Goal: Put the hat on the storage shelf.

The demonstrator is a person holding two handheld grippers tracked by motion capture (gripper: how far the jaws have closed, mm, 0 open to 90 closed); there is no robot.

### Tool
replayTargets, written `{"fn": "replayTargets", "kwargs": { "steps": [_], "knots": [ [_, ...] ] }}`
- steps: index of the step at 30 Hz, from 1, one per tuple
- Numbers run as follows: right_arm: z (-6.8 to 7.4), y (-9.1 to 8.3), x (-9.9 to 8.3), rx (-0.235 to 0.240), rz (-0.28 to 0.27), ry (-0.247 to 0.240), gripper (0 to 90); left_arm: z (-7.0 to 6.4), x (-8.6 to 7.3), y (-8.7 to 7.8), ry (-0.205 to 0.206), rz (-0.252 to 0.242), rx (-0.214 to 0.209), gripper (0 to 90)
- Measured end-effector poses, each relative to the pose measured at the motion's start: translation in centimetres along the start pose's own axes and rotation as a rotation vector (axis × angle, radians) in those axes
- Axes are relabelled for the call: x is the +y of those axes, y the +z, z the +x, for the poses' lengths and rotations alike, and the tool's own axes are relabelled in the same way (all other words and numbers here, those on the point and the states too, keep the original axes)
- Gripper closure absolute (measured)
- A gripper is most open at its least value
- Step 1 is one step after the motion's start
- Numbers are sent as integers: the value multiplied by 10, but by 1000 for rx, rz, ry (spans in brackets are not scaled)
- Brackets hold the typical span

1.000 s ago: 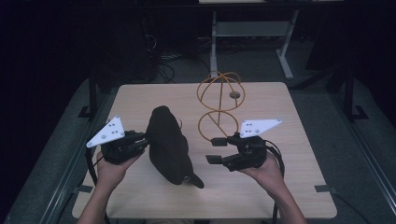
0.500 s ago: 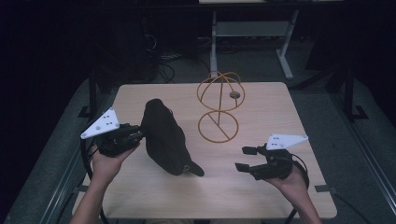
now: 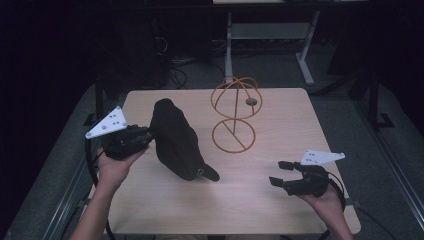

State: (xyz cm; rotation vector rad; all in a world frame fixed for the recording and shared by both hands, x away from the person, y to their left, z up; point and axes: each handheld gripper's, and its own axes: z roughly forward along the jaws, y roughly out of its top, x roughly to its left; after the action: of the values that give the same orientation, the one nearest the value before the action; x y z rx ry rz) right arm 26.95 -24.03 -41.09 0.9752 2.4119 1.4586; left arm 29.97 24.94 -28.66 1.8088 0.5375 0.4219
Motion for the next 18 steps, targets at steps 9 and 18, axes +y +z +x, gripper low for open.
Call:
{"fn": "replayTargets", "kwargs": {
  "steps": [9, 18],
  "knots": [
    [-11, -7, -6, -45, -1, 12, 270, 9, 11, 4, -3, 5, 12, 847],
    [-19, -12, -11, -87, 4, 25, 269, 19, 22, 14, -2, 23, 15, 847]
  ]
}}
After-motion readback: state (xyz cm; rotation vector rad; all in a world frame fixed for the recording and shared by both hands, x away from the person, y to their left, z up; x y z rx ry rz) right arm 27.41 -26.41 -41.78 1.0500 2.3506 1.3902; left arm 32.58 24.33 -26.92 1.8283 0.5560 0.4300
